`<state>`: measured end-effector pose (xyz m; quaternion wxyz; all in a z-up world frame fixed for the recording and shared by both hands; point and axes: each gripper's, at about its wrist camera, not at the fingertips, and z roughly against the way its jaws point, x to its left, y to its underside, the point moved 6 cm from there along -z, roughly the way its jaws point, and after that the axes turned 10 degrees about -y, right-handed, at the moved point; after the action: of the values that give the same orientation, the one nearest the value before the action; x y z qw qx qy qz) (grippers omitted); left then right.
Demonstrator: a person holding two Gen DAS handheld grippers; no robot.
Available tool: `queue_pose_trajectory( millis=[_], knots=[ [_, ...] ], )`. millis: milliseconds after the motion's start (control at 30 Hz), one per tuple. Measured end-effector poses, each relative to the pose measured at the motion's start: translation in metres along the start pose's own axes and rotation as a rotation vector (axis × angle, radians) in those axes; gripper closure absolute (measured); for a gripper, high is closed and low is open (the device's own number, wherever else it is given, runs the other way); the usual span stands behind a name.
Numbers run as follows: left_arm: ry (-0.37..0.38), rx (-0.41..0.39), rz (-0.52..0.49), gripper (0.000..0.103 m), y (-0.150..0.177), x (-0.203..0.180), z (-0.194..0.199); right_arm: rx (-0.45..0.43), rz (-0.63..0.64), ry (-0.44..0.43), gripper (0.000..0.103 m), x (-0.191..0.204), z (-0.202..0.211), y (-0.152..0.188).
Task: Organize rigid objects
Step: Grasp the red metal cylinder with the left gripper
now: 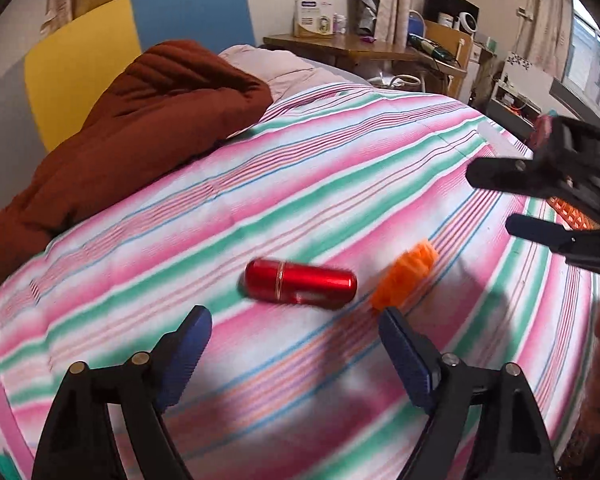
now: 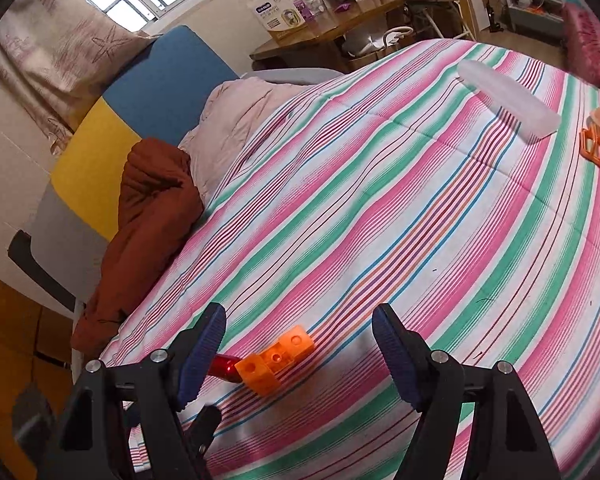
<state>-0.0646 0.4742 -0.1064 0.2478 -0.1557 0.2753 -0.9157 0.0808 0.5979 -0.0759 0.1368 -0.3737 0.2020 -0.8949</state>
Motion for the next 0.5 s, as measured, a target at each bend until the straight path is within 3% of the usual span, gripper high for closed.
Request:
queue_pose_trajectory(
  millis=[67,300,367,433,500],
  knots=[
    [-0.008,-0.003,-0.035,0.009,-0.003,-0.002,-0.006,0.005,-0.003,-0.005,0.027,0.000,-0.001,0.000],
    [0.009,0.027,-0.084,0.008,-0.011,-0.005,-0.034,0.006,-0.009,0.000,0.027,-0.001,-0.002,0.001],
    [0.041,0.048,-0.059,0.014,-0.010,-0.005,-0.040,0.009,-0.009,0.002,0.027,-0.001,-0.003,0.001],
    [0.074,0.055,-0.028,0.026,-0.008,-0.002,-0.043,0.013,-0.002,0.008,0.027,0.000,-0.005,0.001],
    [0.096,0.041,-0.003,0.027,-0.005,-0.001,-0.041,0.021,0.006,0.009,0.027,0.000,-0.007,0.002]
  ],
)
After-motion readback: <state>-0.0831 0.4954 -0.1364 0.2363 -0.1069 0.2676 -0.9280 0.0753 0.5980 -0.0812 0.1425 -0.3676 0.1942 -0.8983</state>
